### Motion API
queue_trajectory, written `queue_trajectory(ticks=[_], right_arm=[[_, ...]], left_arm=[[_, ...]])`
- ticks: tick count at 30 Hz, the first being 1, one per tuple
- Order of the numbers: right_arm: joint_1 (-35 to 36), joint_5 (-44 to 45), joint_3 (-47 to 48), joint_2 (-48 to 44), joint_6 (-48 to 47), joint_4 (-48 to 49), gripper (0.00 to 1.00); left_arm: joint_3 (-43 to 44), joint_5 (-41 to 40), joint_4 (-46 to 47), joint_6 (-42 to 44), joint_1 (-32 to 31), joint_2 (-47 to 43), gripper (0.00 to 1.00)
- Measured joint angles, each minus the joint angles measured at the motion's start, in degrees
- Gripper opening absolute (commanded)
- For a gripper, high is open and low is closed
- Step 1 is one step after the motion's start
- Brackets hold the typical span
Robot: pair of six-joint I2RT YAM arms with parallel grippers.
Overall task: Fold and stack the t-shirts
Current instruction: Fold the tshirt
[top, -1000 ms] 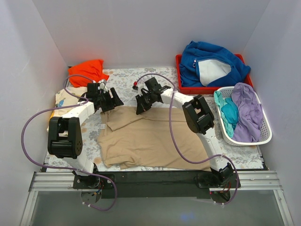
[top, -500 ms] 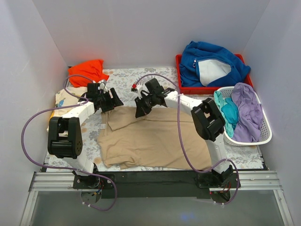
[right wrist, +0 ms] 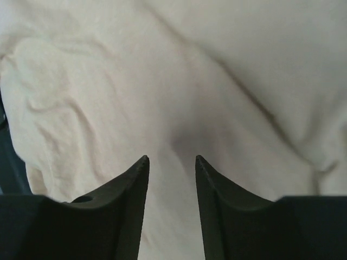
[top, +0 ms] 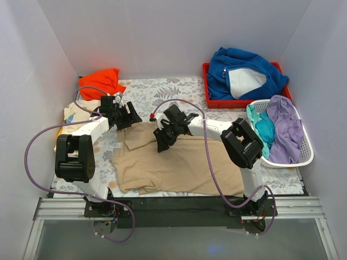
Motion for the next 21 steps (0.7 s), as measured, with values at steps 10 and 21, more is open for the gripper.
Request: queue_trajectory(ticks=[10, 21], right_arm=[[-4.57, 7.15, 10.51, 0.26, 2.27, 1.4, 0.6], [-7.28, 8.04, 17.25, 10.73, 3.15, 1.95, 0.6]], left_arm=[[0.04, 0.0, -0.63, -0.83, 0.0, 0.09, 0.81], [0.33, 0.0, -1.92, -0.85, 0.0, 0.37, 0.83]])
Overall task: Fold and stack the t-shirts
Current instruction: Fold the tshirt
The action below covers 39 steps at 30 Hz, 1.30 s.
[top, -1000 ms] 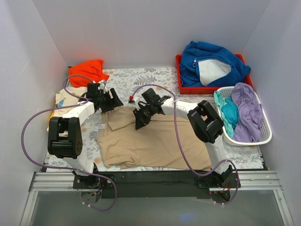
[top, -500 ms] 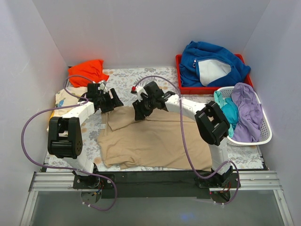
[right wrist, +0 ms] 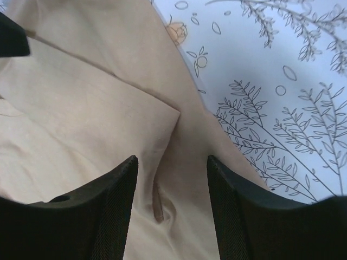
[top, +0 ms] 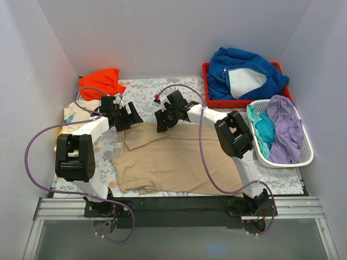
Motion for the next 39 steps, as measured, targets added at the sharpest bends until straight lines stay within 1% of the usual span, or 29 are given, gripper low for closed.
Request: queue_trajectory(ticks=[6, 10, 13, 15, 18, 21, 23, 27, 28, 30, 32, 33, 39], right_arm=[[0.0, -0.61, 0.57, 0.83, 0.17, -0.7, 0.58], [0.0, -0.98, 0.79, 0.83, 0.61, -0.74, 0.52], [0.0, -1.57, 0.79, 0.83, 0.94, -0.76, 0.51], [0.0, -1.99, 0.79, 0.83, 0.98, -0.76, 0.48], [0.0, -2.47, 0.79, 0.83, 1.11, -0.76, 0.45], [0.0, -3.04, 0.72, 0.83, 1.11, -0.79, 0.38], [0.0, -3.48, 0.72, 0.83, 1.14, -0.79, 0.38], [0.11, -3.91, 0.68, 0.83, 1.16, -0.79, 0.33], [0.11, -4.07, 0.61, 0.83, 1.16, -0.79, 0.3], [0.13, -4.35, 0.26, 0.83, 1.07, -0.74, 0.2], [0.2, -4.68, -0.13, 0.83, 1.11, -0.83, 0.14], [0.22, -4.79, -0.15, 0.85, 1.14, -0.98, 0.02], [0.46, -5.16, -0.42, 0.85, 0.87, -0.76, 0.01]], left_arm=[[0.0, -0.02, -0.17, 0.0, 0.0, 0.0, 0.83], [0.02, 0.0, -0.17, 0.02, 0.0, 0.0, 0.83], [0.02, 0.0, -0.17, 0.02, 0.0, 0.0, 0.83], [0.02, 0.02, -0.17, 0.02, 0.0, 0.0, 0.83], [0.02, 0.0, -0.17, 0.02, 0.0, 0.0, 0.83], [0.04, 0.0, -0.2, 0.02, 0.0, 0.02, 0.83], [0.04, 0.0, -0.22, 0.02, 0.0, 0.02, 0.83], [0.04, 0.0, -0.22, 0.04, 0.0, 0.02, 0.83], [0.04, 0.02, -0.22, 0.04, 0.0, 0.02, 0.83], [0.04, 0.02, -0.24, 0.04, 0.0, 0.07, 0.83], [0.04, 0.02, -0.24, 0.04, 0.0, 0.13, 0.83], [0.04, 0.02, -0.28, 0.04, 0.0, 0.13, 0.83], [0.2, 0.02, -0.79, 0.07, 0.0, 0.15, 0.83]])
